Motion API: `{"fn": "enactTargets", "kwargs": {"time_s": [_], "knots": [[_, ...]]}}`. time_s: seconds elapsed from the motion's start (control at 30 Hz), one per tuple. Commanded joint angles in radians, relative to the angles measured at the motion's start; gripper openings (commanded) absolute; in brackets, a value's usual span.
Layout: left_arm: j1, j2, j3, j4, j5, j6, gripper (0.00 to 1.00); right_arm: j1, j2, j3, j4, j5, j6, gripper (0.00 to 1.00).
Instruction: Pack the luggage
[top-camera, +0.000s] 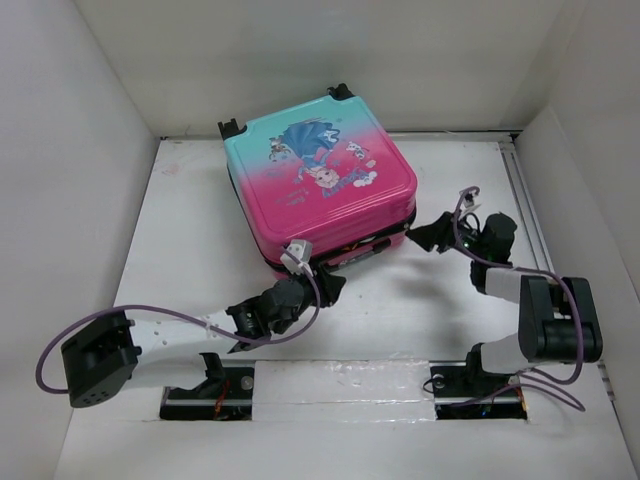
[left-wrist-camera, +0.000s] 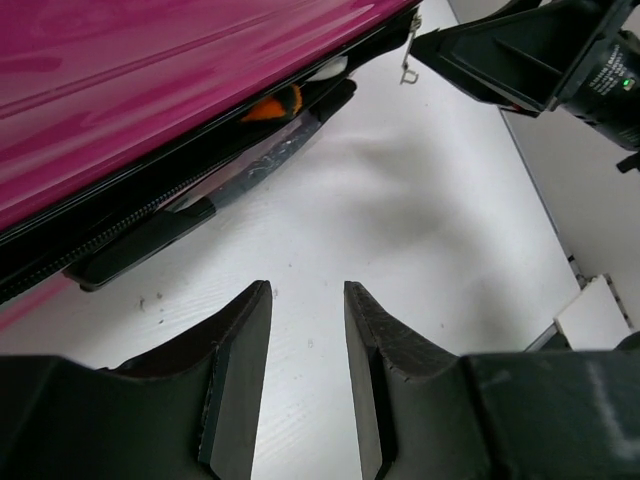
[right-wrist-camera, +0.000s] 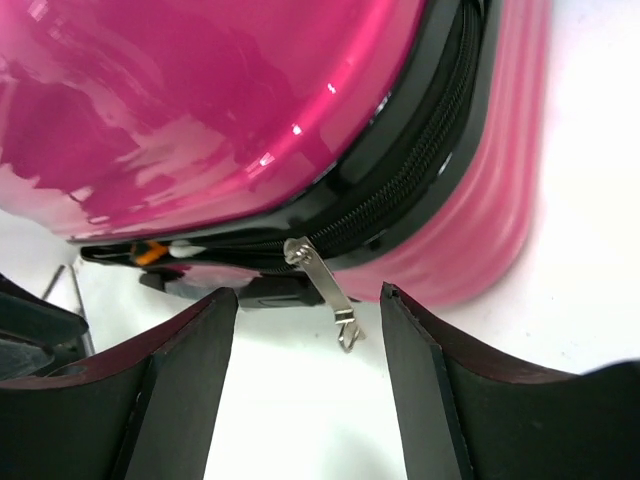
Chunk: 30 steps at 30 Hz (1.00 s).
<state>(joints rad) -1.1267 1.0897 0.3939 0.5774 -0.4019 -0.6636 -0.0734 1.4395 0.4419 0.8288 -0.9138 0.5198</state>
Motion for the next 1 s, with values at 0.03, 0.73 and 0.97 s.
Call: {"fn": "enactTargets", "kwargs": {"time_s": [0.03, 0.73, 0.97], "knots": [[-0.007, -0.001, 0.011, -0.030, -0.066, -0.024, 0.31, 0.029, -0.021, 0.001, -0.085, 0.053, -0.105, 0.66], [0.051, 0.340, 0.201, 0.012, -0.126, -0.027, 0.53, 0.227, -0.065, 0.008, -0.186, 0.224, -0.136, 0.02], [0.082, 0.481, 0.315, 0.012, -0.157, -0.027, 0.45, 0.423, -0.387, -0.041, -0.578, 0.582, -0.202, 0.00]]}}
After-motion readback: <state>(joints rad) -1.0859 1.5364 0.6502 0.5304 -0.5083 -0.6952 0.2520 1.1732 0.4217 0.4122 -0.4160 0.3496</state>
